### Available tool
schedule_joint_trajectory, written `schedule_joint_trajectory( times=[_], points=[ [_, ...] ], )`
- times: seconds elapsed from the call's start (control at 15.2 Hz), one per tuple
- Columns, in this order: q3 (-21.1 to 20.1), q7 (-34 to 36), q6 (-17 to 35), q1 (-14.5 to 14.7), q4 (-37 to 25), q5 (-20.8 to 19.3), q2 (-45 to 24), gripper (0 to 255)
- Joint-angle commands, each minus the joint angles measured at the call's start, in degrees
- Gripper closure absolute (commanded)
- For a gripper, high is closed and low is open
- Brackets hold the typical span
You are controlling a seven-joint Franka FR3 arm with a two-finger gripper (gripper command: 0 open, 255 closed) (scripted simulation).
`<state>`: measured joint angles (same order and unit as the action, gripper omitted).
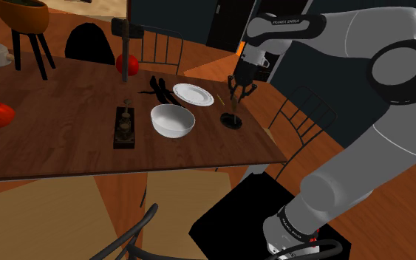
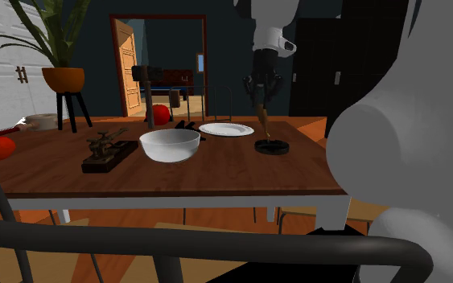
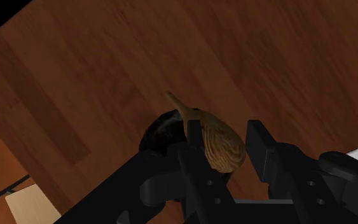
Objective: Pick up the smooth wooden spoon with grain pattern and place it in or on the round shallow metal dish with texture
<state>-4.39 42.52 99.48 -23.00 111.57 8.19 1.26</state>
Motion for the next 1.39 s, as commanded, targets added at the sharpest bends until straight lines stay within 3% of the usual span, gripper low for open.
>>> schedule_joint_trajectory(
  times=[0.0,0.86,1.32],
  points=[
    [0.1,-0.4,1.4,-0.1,1.0,0.0,-0.4,255],
    [-0.1,-1.5,11.1,0.1,7.7,0.2,-3.5,255],
    [-0.1,-1.5,11.1,0.0,7.7,0.2,-3.5,255]
  ],
)
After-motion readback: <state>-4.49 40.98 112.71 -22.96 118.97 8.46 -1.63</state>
